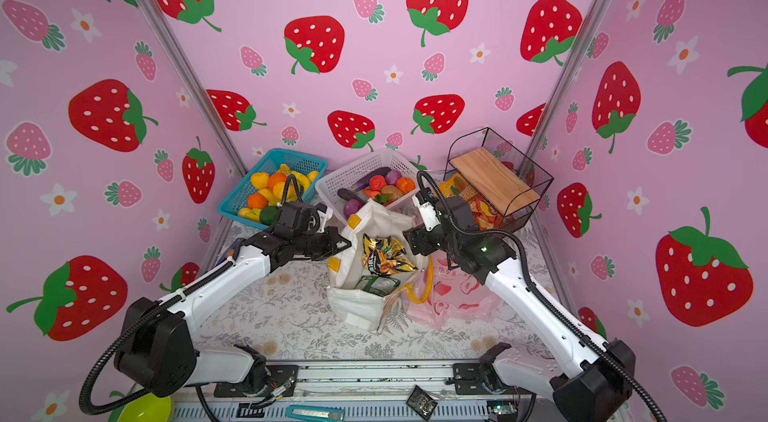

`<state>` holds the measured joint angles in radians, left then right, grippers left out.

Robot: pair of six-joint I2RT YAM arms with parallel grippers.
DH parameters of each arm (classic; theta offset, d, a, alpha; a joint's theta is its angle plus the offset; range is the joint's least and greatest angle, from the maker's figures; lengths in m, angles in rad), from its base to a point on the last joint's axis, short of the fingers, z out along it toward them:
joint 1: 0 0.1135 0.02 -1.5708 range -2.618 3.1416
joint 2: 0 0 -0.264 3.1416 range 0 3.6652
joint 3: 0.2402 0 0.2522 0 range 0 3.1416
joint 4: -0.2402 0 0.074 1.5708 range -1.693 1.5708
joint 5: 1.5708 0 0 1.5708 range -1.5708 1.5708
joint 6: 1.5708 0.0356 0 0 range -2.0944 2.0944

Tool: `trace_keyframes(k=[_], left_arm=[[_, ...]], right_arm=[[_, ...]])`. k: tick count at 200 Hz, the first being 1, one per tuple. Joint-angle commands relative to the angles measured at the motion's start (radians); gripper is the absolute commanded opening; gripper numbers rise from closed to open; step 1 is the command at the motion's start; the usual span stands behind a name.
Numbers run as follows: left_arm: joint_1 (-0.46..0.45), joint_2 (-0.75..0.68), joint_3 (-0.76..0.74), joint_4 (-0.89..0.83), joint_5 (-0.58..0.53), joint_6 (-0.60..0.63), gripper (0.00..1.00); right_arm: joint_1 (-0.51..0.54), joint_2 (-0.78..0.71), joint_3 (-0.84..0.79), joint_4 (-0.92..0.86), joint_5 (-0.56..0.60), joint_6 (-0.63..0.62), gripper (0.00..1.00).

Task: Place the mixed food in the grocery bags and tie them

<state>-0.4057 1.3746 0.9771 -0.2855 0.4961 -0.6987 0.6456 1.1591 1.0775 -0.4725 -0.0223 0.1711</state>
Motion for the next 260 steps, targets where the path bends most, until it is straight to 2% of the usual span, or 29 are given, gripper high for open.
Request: trace_keyframes(k=[1, 12, 19, 24, 38, 51, 65, 88, 110, 134, 167, 219, 241, 260], left_arm=[[0.004, -0.027, 0.024, -0.024, -0.011, 0.016, 0.0], [0.005, -0.033, 0.027, -0.033, -0.006, 0.013, 0.0], [0.004, -0.039, 0.032, -0.045, 0.002, 0.013, 0.0], [0.005, -0.045, 0.036, -0.057, 0.009, 0.015, 0.0], [0.008, -0.069, 0.04, -0.093, 0.05, 0.03, 0.0], [0.029, -0.104, 0.039, -0.14, 0.123, 0.055, 0.0], [0.085, -0.152, 0.032, -0.209, 0.18, 0.07, 0.0], [0.203, -0.234, 0.044, -0.331, 0.179, 0.112, 0.0], [0.329, -0.279, 0.086, -0.454, 0.161, 0.182, 0.0], [0.458, -0.321, 0.1, -0.507, 0.14, 0.214, 0.0], [0.593, -0.352, 0.102, -0.506, 0.151, 0.213, 0.0], [0.707, -0.353, 0.131, -0.522, -0.053, 0.249, 0.0], [0.743, -0.319, 0.137, -0.476, -0.097, 0.219, 0.0], [0.772, -0.273, 0.145, -0.436, -0.116, 0.195, 0.0]], right_arm=[[-0.003, 0.073, -0.068, -0.055, 0.058, 0.064, 0.77], [0.001, 0.099, -0.085, -0.016, -0.032, 0.071, 0.62], [0.003, 0.106, -0.09, -0.001, -0.075, 0.069, 0.49], [0.003, 0.107, -0.089, -0.001, -0.096, 0.062, 0.39], [0.005, 0.08, -0.076, -0.017, -0.124, 0.023, 0.2], [0.011, 0.043, -0.067, -0.025, -0.187, -0.021, 0.09], [0.042, 0.022, -0.059, -0.02, -0.287, -0.041, 0.05], [0.104, 0.025, -0.089, 0.112, -0.432, 0.016, 0.04], [0.14, 0.056, -0.123, 0.306, -0.501, 0.104, 0.04], [0.207, 0.138, -0.069, 0.423, -0.492, 0.138, 0.04], [0.268, 0.297, 0.058, 0.476, -0.448, 0.167, 0.05], [0.332, 0.551, 0.236, 0.574, -0.449, 0.249, 0.07], [0.332, 0.617, 0.314, 0.541, -0.418, 0.245, 0.17], [0.326, 0.6, 0.326, 0.495, -0.376, 0.204, 0.39]])
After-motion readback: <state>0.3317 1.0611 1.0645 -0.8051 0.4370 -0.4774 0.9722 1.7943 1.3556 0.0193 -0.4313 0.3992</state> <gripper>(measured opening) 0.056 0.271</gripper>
